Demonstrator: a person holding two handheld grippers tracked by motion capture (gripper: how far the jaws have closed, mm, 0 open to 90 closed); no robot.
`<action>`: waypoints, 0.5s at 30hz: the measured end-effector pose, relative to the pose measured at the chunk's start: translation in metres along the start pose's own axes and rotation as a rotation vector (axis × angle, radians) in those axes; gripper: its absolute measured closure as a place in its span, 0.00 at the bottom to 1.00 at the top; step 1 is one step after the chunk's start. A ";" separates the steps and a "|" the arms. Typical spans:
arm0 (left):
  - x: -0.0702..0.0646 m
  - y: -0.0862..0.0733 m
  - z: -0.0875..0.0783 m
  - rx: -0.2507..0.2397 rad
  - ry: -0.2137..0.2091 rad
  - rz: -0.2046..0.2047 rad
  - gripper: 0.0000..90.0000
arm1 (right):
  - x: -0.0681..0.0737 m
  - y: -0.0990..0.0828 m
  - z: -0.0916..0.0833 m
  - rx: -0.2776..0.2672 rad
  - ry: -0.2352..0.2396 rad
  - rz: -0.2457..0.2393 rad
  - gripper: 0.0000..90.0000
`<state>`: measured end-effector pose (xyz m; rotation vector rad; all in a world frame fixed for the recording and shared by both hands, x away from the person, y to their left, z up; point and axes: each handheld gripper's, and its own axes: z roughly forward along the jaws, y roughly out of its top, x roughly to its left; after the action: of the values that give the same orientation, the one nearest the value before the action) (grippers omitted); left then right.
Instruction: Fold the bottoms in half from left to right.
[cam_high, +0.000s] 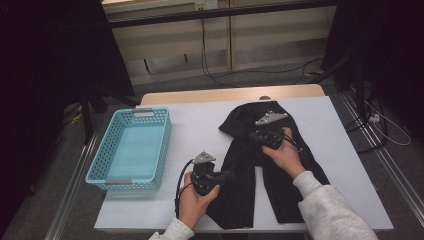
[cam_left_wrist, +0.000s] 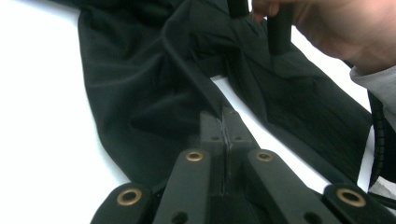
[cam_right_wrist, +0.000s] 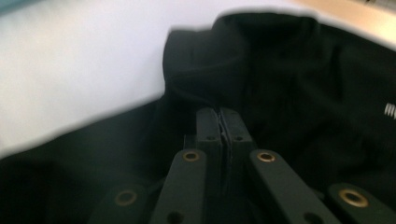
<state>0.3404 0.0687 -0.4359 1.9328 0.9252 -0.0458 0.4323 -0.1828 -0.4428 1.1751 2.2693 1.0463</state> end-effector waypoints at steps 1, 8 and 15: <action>0.000 0.000 0.001 0.003 0.000 0.001 0.99 | -0.001 -0.004 0.001 0.011 -0.008 -0.002 0.98; 0.000 0.000 0.002 0.012 -0.002 0.003 0.99 | 0.007 -0.001 0.002 -0.041 -0.010 -0.038 0.75; 0.001 0.001 0.001 0.006 -0.006 -0.004 0.99 | 0.028 0.021 0.019 -0.091 -0.020 -0.126 0.55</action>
<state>0.3420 0.0687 -0.4359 1.9353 0.9259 -0.0567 0.4388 -0.1439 -0.4388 0.9883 2.2234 1.0725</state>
